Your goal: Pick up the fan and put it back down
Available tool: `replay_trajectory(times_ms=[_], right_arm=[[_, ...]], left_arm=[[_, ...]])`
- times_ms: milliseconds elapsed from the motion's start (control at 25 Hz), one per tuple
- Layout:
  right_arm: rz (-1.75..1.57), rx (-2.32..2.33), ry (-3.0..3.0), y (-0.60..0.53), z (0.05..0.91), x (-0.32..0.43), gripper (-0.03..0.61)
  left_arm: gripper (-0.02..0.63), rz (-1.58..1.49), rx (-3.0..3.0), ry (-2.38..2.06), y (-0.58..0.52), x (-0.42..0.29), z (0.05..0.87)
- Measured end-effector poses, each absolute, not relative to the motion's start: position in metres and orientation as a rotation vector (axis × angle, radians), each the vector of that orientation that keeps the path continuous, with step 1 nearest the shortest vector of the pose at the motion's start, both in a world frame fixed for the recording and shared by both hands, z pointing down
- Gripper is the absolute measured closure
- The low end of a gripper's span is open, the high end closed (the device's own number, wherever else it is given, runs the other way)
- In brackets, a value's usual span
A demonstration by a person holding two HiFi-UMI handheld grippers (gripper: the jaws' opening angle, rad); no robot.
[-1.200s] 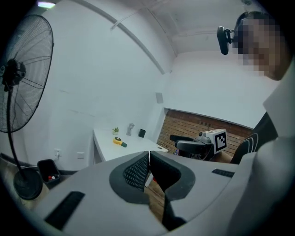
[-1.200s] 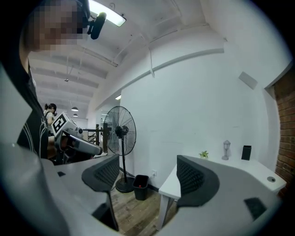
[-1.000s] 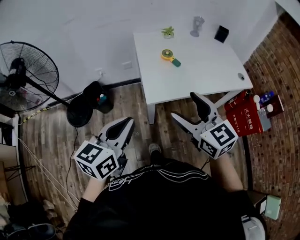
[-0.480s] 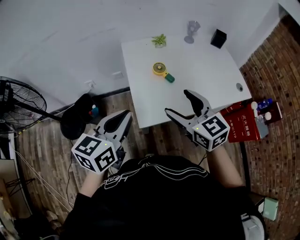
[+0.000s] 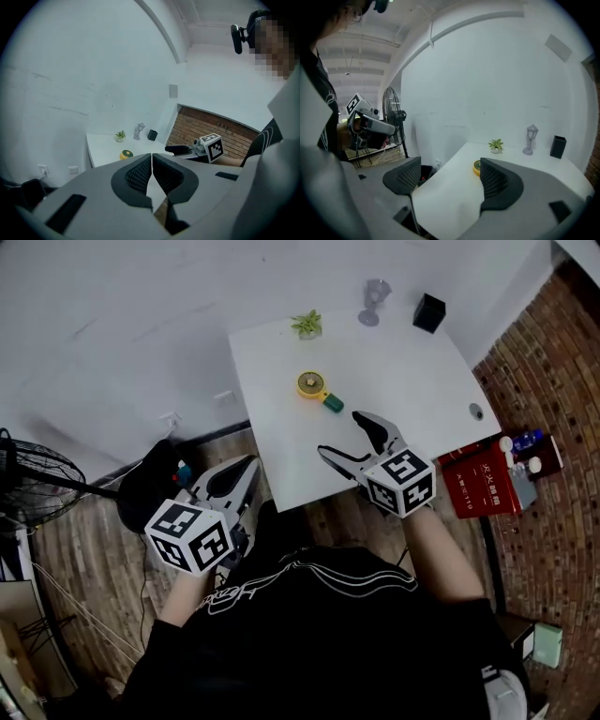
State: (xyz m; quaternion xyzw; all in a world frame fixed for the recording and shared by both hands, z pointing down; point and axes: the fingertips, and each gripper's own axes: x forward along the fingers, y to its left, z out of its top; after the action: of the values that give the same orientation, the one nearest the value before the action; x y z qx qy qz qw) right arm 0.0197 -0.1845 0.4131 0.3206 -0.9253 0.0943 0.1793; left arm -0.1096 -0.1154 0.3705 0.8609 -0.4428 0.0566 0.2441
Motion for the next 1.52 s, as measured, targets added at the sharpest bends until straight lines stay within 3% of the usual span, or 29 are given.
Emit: replay_trajectory(times_ms=[1080,1360,1520], right_arm=[[0.333,0.813,-2.247,-0.338,0.578,0.016,0.226],[0.343,0.783,-2.246,-0.347,0.591,0.011,0.247],[0.313,0.773,-2.221,-0.35,0.596,0.009,0.297]], left_arm=[[0.58,0.332,2.297,-1.079,-0.258,-0.149,0.433],[0.58,0.374,2.273,-1.064,-0.266,-0.15,0.446],[0.58,0.406,2.263,-1.078,-0.272,-0.15,0.451]])
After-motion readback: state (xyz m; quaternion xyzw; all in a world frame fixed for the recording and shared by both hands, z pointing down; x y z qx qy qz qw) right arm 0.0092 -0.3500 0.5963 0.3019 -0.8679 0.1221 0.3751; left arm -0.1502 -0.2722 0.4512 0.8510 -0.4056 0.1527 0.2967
